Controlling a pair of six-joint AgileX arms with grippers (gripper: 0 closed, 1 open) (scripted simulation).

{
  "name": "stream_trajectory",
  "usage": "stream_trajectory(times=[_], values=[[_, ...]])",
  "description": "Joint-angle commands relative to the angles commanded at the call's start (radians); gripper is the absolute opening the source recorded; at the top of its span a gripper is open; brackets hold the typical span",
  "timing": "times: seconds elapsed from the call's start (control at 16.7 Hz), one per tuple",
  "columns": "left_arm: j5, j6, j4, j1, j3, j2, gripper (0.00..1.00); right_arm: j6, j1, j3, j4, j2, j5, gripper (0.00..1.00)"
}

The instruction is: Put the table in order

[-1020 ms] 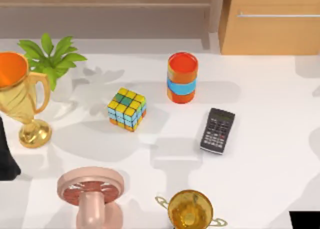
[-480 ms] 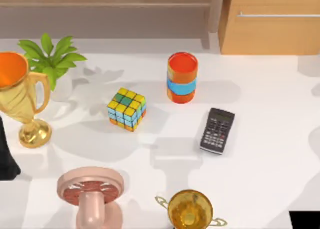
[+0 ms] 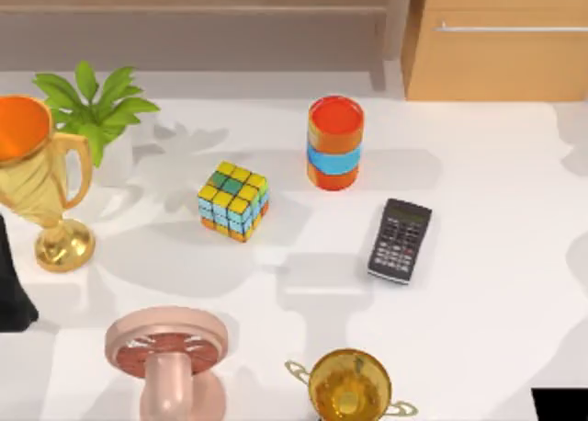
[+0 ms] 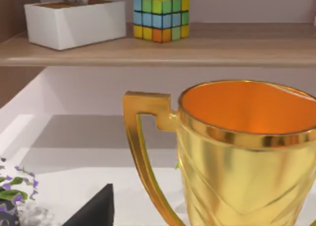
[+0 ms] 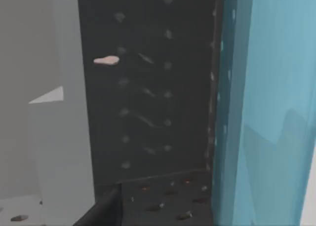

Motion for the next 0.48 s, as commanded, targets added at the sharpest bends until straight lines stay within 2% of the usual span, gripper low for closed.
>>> stream_trajectory(times=[0.48], values=[[0.0,0.0,0.0,0.0,0.0,0.0,1.0,-0.01,-0.018,-0.075,0.02,-0.066,-0.03,1.0]])
